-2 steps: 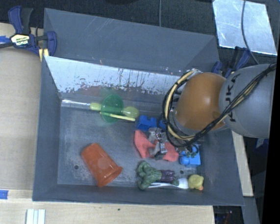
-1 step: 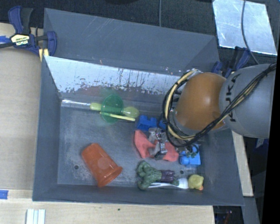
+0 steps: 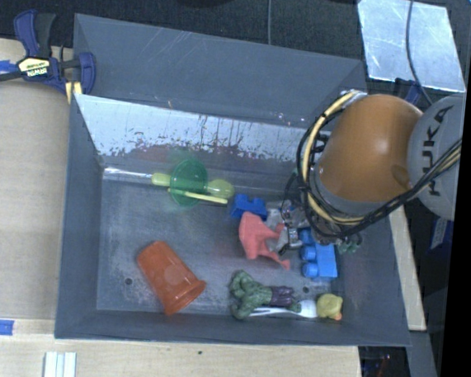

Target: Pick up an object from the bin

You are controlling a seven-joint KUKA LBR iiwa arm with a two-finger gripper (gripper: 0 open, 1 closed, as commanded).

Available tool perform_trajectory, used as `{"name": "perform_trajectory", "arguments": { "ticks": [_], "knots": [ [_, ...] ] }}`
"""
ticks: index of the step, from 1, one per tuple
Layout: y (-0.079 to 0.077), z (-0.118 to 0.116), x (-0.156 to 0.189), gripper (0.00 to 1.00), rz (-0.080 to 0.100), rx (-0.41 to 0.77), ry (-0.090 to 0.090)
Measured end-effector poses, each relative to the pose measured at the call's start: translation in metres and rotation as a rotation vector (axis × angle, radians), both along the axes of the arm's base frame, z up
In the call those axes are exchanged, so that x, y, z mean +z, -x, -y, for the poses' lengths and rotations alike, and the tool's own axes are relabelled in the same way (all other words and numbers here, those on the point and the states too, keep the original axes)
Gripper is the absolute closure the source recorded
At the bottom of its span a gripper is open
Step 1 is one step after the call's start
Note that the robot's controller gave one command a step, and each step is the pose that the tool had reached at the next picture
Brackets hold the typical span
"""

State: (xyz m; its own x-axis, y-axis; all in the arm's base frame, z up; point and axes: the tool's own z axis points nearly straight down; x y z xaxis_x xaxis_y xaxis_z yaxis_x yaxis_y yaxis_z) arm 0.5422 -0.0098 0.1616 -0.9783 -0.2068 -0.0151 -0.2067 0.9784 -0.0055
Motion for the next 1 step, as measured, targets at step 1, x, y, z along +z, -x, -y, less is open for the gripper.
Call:
{"name": "perform_trajectory", "arguments": {
  "ticks": [1],
  "knots": [
    [-0.0047,0.0116,0.0683,1.0,-0.004,0.022,0.0]
  ]
}}
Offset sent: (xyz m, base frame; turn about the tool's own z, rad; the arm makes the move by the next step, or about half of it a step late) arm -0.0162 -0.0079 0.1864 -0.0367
